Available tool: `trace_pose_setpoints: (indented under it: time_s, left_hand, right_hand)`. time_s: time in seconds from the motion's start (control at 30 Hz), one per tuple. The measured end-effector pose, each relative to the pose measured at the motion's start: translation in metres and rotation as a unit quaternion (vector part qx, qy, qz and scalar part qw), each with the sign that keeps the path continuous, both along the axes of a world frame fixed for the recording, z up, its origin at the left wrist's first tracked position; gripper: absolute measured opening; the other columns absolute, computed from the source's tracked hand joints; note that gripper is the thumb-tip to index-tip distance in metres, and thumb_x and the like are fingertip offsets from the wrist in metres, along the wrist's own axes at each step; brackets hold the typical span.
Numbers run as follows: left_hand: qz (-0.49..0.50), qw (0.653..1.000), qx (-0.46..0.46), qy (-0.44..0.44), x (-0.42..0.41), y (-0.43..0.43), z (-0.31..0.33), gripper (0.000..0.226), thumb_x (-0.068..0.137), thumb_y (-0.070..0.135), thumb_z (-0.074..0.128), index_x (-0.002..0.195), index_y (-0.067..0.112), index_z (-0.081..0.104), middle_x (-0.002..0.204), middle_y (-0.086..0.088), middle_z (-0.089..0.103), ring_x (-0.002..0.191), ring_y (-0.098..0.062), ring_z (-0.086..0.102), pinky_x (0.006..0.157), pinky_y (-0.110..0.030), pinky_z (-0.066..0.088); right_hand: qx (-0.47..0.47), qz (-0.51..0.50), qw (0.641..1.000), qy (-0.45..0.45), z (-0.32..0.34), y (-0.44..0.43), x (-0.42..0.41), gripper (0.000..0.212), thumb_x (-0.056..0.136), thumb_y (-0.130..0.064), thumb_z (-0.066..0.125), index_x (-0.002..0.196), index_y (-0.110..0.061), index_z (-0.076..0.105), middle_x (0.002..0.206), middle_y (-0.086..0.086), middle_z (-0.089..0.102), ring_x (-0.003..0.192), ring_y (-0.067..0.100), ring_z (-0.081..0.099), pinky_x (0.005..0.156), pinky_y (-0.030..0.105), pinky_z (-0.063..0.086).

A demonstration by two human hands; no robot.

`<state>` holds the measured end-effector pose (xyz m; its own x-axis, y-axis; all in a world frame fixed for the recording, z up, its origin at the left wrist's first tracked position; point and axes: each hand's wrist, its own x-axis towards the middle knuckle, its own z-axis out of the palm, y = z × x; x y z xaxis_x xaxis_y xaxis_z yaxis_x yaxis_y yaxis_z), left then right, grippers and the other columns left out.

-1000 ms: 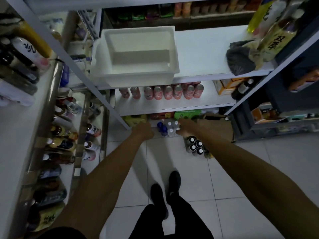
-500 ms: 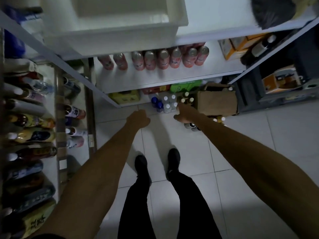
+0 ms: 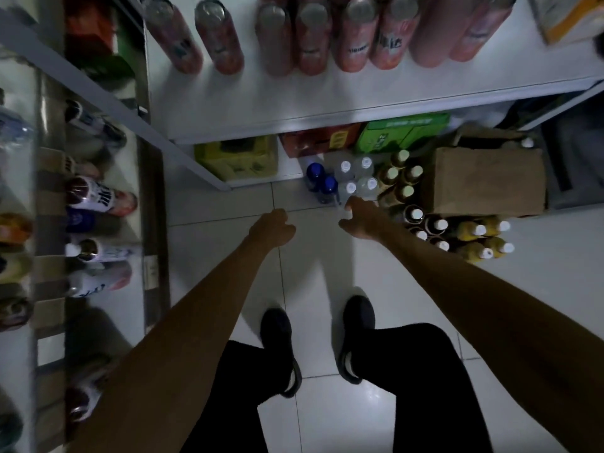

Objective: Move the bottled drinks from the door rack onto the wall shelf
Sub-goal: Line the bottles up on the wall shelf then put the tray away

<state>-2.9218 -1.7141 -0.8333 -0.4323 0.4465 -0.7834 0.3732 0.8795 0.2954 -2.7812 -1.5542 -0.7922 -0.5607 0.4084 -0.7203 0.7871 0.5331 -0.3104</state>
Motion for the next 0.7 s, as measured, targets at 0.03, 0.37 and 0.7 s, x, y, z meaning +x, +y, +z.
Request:
trace_pose_setpoints:
  time_s: [0.03, 0.37, 0.7]
  left_hand:
    - [0.008, 1.0, 0.001, 0.0, -0.001, 0.001, -0.019, 0.053, 0.097, 0.031, 0.051, 0.144, 0.01, 0.039, 0.147, -0.012, 0.041, 0.129, -0.031, 0.045, 0.102, -0.033, 0.039]
    - [0.13, 0.987, 0.095, -0.003, -0.018, 0.029, -0.188, 0.048, 0.097, 0.03, 0.055, 0.139, 0.011, 0.043, 0.136, -0.013, 0.05, 0.117, -0.027, 0.052, 0.084, -0.024, 0.042]
    - [0.18, 0.965, 0.19, -0.008, -0.048, 0.08, -0.275, 0.07, 0.086, 0.02, 0.072, 0.145, 0.014, 0.035, 0.142, -0.013, 0.046, 0.125, -0.029, 0.048, 0.1, -0.032, 0.043]
  right_hand:
    - [0.001, -0.007, 1.0, 0.001, -0.02, 0.001, 0.0, 0.052, 0.096, -0.029, 0.056, 0.139, -0.007, 0.039, 0.14, 0.016, 0.048, 0.124, 0.031, 0.05, 0.086, 0.03, 0.039]
    - [0.018, -0.013, 0.998, 0.053, -0.179, 0.029, -0.025, 0.045, 0.095, -0.023, 0.059, 0.132, -0.004, 0.044, 0.133, 0.017, 0.052, 0.12, 0.032, 0.052, 0.081, 0.024, 0.034]
    - [-0.036, 0.087, 0.994, -0.05, -0.253, 0.056, -0.03, 0.039, 0.095, -0.036, 0.058, 0.113, -0.002, 0.061, 0.115, 0.016, 0.063, 0.081, 0.026, 0.065, 0.052, 0.029, 0.052]
